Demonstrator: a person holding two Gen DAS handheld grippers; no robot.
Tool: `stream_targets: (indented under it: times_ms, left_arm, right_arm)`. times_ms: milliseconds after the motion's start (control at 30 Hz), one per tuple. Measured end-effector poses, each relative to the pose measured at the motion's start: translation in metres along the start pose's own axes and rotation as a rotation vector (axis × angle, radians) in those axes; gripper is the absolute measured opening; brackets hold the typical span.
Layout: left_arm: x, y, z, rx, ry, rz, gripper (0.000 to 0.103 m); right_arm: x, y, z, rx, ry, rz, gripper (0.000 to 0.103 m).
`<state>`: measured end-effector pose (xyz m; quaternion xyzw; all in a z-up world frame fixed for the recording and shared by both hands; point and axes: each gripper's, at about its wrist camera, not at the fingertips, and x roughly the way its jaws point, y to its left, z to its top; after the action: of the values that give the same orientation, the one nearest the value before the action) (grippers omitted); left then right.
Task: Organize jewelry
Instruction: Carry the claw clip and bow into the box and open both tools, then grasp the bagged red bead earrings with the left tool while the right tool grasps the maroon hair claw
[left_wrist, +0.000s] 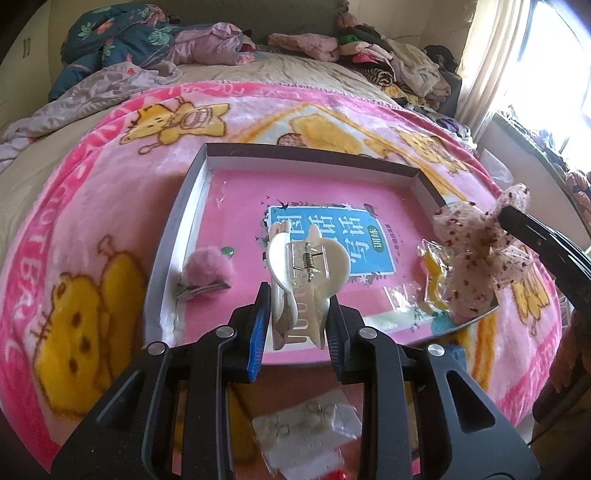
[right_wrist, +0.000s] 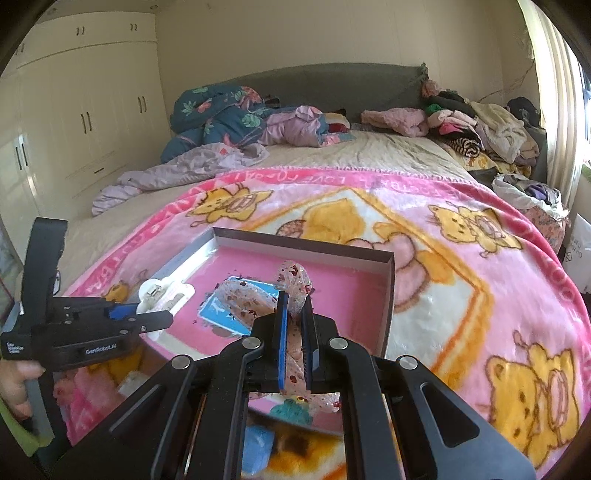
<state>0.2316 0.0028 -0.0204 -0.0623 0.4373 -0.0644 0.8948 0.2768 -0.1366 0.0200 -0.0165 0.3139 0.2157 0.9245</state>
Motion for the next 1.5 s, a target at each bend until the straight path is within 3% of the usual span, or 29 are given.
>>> stream_targets:
  times_ms: [433,867,1000,1100,1200,1500]
  left_arm:
    - [0.027,0.002,0.003,-0.006,0.042,0.002,0.021]
    - [0.027,0.006,0.003,-0.006,0.039,-0.004,0.025]
    - [0.023,0.004,0.003,0.0,0.032,-0.005,0.026]
    - [0.019,0.003,0.002,0.001,0.028,-0.009,0.026]
    - [0.015,0.003,0.002,0.0,0.023,-0.009,0.03]
    - [-0.004,0.006,0.001,-0.015,-0.008,-0.007,0.039]
  right_arm:
    - [0.052,-0.008,0.004,0.054,0.076,0.036,0.007]
    - [0.079,-0.013,0.003,0.091,0.127,0.032,0.011]
    - [0.078,-0.015,0.001,0.093,0.13,0.019,0.022]
    - [0.073,-0.016,0.0,0.099,0.12,0.005,0.036]
    - [0.066,-0.016,-0.001,0.09,0.112,-0.006,0.039]
    - [0.031,-0.017,-0.007,0.088,0.066,-0.037,0.064]
